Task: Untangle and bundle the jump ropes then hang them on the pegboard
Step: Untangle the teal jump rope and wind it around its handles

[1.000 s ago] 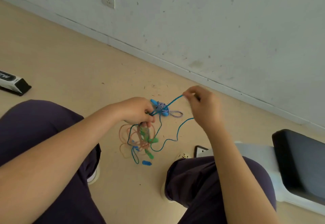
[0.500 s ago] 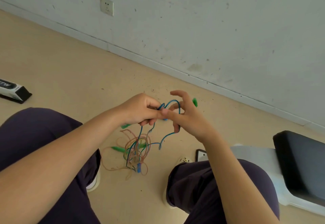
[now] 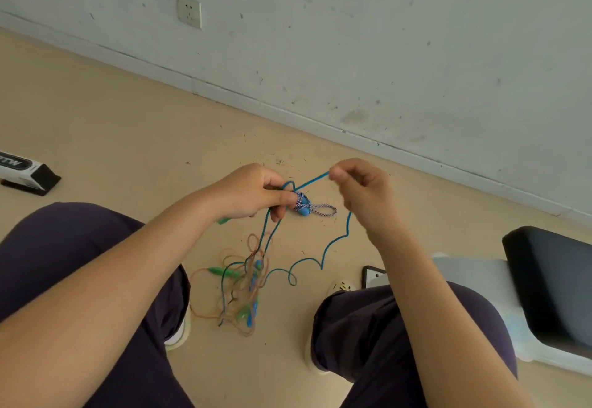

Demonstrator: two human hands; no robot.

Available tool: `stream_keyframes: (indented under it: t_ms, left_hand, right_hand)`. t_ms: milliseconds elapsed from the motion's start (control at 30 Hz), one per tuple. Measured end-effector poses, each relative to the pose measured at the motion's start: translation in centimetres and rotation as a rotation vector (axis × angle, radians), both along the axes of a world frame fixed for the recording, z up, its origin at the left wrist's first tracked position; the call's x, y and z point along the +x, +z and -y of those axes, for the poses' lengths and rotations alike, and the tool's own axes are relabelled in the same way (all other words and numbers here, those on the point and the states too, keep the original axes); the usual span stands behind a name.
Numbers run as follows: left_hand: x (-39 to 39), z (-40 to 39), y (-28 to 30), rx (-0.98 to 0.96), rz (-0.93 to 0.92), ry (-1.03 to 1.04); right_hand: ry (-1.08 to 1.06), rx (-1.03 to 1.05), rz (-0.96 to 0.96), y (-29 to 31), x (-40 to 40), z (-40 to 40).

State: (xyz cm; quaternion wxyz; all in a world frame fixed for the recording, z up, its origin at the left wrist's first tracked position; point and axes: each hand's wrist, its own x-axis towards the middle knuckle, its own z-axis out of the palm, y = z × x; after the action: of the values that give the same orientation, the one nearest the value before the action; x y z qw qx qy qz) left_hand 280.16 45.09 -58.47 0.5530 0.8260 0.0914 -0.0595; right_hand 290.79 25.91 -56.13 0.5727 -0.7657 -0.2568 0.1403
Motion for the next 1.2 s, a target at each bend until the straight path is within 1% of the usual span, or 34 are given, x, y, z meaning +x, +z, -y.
stream_keyframes:
  t_ms: [67, 133, 167, 233, 300, 367, 433, 467, 533, 600, 633, 667, 700, 800, 900, 967, 1033, 1067, 1133, 1200]
  left_hand:
    - [0.1, -0.7, 0.1, 0.084, -0.053, 0.004]
    - [0.1, -0.9, 0.1, 0.158, -0.066, 0.015]
    - [0.0, -0.8, 0.1, 0.144, -0.041, 0.024]
    - [0.1, -0.4, 0.3, -0.015, 0.014, 0.021]
    - [0.1, 0.2, 0.4, -0.190, 0.010, -0.025]
    - [0.0, 0.7, 0.3, -0.227, -0.013, -0.086]
    - [0.0, 0.9, 0.2, -0.188, -0.020, -0.089]
    - [0.1, 0.8, 0.2, -0.176, -0.018, -0.071]
    - [0.1, 0.2, 0.4, -0.156, -0.007, -0.046]
    - [0.1, -0.6, 0.6, -0.066, -0.009, -0.030]
    - [0.0, -0.9, 0.7, 0.000, -0.010, -0.012]
    - [-0.1, -0.9, 0.8, 0.046, -0.006, 0.006]
    - [-0.2, -0.9, 0.8, 0.045, 0.002, 0.014]
    - [-0.2, -0.2, 0.8, -0.064, 0.017, -0.011]
    - [-0.1, 0.8, 0.5, -0.101, 0.040, -0.074]
    - [-0.2, 1.1, 0.5, -0.120, 0.058, -0.086]
    - [-0.2, 0.8, 0.6, -0.134, 0.047, -0.091]
    - [-0.2, 0.5, 0.6, -0.160, 0.031, -0.094]
    - [-0.1, -0.2, 0.5, -0.181, -0.001, -0.089]
    - [-0.2, -0.9, 0.3, -0.097, -0.029, -0.057]
  right_hand:
    - [-0.091, 0.089, -0.059, 0.4, 0.8, 0.6]
    - [-0.066, 0.025, -0.093, 0.5, 0.9, 0.8]
    - [-0.024, -0.043, -0.100, 0.4, 0.7, 0.7]
    - [0.075, -0.155, -0.150, 0.3, 0.1, 0.2]
    - [0.181, -0.175, -0.229, 0.3, -0.7, -0.2]
    - [0.306, -0.228, -0.189, 0.1, -1.2, -0.5]
    - [0.346, -0.294, -0.093, -0.1, -1.3, -0.5]
    - [0.308, -0.286, -0.041, -0.2, -1.1, -0.5]
    - [0.109, -0.163, 0.034, -0.2, -0.4, -0.3]
    - [-0.099, 0.027, -0.009, 0.4, 0.6, 0.3]
    - [-0.135, 0.073, -0.038, 0.6, 1.0, 0.6]
    - [-0.122, 0.073, -0.058, 0.7, 1.2, 0.8]
    - [-0.073, 0.047, -0.078, 0.7, 1.1, 0.9]
    - [0.109, -0.056, -0.159, 0.4, -0.2, 0.2]
    - [0.276, -0.164, -0.128, -0.1, -1.2, -0.6]
    - [0.334, -0.222, -0.110, -0.2, -1.3, -0.7]
    - [0.305, -0.239, -0.085, -0.2, -0.9, -0.5]
    - [0.252, -0.225, -0.068, -0.1, -0.6, -0.3]
    - [0.084, -0.146, -0.039, 0.0, 0.0, 0.0]
    - [-0.086, -0.030, -0.029, 0.2, 0.8, 0.6]
